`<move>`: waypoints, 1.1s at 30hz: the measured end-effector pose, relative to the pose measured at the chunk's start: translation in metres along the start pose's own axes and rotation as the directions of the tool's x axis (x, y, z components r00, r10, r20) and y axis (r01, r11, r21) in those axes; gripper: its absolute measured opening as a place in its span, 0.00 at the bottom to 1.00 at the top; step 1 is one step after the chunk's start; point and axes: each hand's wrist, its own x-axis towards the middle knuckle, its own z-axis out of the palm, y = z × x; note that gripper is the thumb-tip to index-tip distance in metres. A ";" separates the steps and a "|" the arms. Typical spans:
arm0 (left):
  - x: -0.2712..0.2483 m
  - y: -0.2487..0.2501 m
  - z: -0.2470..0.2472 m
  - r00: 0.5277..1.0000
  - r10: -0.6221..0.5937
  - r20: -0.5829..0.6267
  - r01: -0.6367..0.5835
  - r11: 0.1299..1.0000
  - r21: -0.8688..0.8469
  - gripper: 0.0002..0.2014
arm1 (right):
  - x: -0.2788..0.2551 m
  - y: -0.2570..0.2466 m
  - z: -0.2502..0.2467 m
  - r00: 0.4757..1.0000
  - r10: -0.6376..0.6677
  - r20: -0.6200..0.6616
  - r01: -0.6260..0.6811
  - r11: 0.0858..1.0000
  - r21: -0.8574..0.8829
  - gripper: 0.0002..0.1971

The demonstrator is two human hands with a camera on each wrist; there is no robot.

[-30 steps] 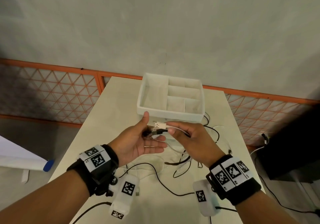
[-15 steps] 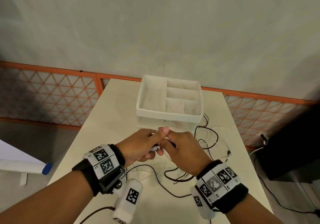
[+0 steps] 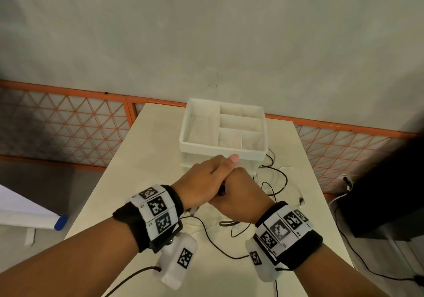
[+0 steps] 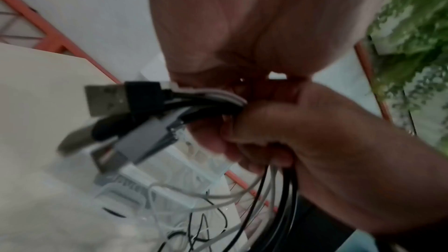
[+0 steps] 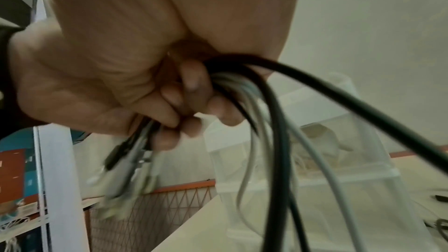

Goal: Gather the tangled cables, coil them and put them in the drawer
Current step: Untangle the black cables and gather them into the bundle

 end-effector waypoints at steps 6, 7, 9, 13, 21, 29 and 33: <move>-0.006 -0.012 -0.024 0.991 -0.117 0.068 0.110 0.989 0.094 0.33 | -0.008 0.045 -0.034 0.966 0.259 0.021 -0.254 0.957 -0.142 0.08; -0.008 -0.016 -0.032 0.990 -0.128 0.057 0.124 0.990 0.066 0.31 | -0.012 0.059 -0.037 0.941 0.330 0.072 -0.304 0.921 -0.245 0.12; -0.013 -0.023 -0.047 0.989 -0.143 0.044 0.140 0.989 0.056 0.27 | -0.022 0.088 -0.042 0.892 0.448 0.068 -0.378 0.819 -0.432 0.13; -0.026 -0.037 -0.062 0.972 -0.190 0.142 0.144 0.949 0.281 0.21 | -0.036 0.127 -0.050 0.799 0.400 -0.449 -0.579 0.714 -0.393 0.05; -0.022 -0.090 -0.037 0.955 -0.244 -0.170 0.292 0.877 0.382 0.15 | -0.047 0.136 -0.004 0.741 0.652 -0.160 -0.670 0.710 -0.216 0.35; -0.022 -0.097 -0.031 0.941 -0.318 -0.117 0.339 0.903 0.266 0.12 | -0.031 0.080 0.081 0.901 0.361 0.242 -0.324 0.929 -0.177 0.06; -0.026 -0.100 -0.026 0.926 -0.324 -0.197 0.360 0.913 0.191 0.04 | -0.020 0.062 0.120 0.863 0.284 0.418 -0.184 0.947 -0.264 0.18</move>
